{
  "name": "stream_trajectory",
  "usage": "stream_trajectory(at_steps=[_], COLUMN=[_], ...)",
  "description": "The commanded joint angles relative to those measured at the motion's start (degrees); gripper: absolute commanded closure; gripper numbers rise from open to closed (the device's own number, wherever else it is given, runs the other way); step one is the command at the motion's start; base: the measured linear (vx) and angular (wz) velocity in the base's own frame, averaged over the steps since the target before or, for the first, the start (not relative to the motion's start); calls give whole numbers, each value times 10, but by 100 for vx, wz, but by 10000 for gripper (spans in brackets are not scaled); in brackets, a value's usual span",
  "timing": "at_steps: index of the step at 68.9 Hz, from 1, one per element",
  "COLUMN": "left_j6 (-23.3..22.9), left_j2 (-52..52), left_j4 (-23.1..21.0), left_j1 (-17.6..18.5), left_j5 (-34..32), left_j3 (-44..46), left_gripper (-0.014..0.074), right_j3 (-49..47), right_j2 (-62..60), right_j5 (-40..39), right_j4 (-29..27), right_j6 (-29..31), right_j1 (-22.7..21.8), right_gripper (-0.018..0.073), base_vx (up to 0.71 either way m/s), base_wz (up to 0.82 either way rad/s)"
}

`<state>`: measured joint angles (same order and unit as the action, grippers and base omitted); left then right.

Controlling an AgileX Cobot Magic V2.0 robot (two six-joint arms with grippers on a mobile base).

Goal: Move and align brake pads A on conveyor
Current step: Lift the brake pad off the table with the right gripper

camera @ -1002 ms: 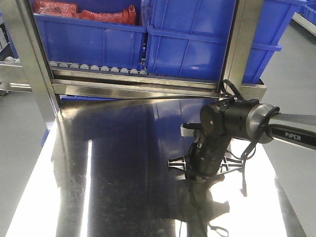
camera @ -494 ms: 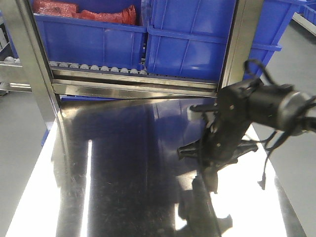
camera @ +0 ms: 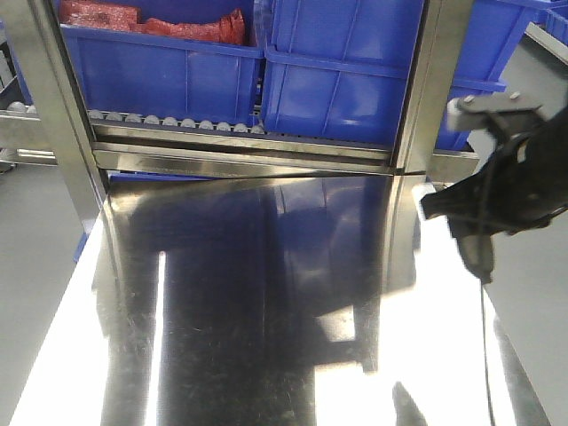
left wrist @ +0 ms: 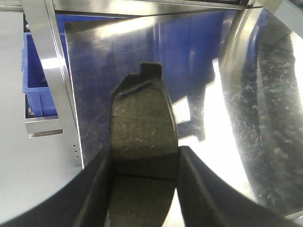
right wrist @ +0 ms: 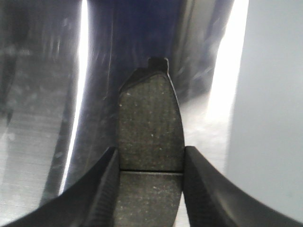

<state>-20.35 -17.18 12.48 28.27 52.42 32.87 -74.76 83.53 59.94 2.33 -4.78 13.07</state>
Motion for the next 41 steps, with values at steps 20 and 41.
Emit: stream_trajectory(at_steps=[20, 41], left_j6=[0, 0], left_j2=[-5, -5], left_j4=[9, 9], left_j1=[2, 2], left_j5=[-48, -48], left_j3=[17, 17], left_gripper=[602, 602], right_j3=[93, 297], right_j2=[-189, -378], right_j5=[-105, -212], right_j4=[10, 4], right_j6=[27, 24], right_j1=[-6, -6], right_gripper=[564, 564], base_vx=[0, 0], base_wz=[0, 0])
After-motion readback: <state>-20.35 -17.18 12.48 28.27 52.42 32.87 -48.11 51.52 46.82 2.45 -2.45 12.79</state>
